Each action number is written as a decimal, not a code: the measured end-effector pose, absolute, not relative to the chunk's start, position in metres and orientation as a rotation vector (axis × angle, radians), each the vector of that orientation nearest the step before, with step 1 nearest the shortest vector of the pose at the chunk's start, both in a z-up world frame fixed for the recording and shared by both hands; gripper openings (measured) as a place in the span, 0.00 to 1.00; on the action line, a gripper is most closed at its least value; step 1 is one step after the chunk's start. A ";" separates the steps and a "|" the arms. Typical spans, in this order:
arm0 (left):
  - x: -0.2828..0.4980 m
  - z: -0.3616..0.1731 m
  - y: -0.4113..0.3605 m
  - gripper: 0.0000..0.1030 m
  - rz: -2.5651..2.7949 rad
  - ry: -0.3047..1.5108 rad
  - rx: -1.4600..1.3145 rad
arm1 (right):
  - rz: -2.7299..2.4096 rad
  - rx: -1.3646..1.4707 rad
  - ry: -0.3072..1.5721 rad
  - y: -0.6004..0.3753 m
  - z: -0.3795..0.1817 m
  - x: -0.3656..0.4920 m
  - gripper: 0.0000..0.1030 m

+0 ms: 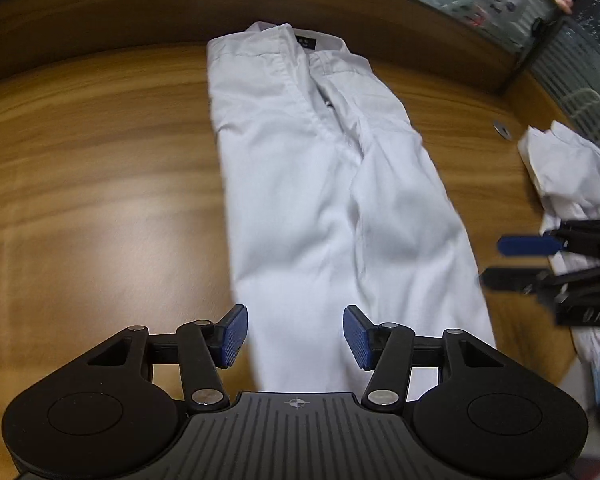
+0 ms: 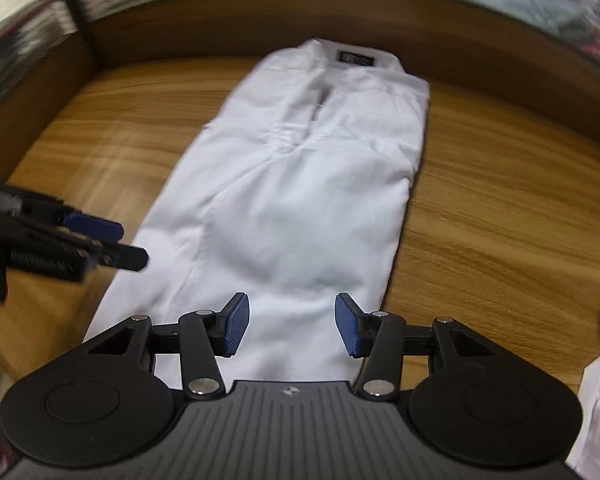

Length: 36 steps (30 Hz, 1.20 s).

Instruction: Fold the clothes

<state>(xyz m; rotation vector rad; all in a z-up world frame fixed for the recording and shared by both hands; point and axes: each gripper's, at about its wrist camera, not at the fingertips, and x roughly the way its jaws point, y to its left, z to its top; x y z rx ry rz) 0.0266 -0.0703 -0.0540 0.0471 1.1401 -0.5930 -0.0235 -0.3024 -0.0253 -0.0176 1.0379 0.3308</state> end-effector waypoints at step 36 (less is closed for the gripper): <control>-0.111 -0.052 -0.058 0.04 -0.641 1.065 0.159 | 0.761 -0.505 0.973 -0.207 -0.057 -0.161 0.59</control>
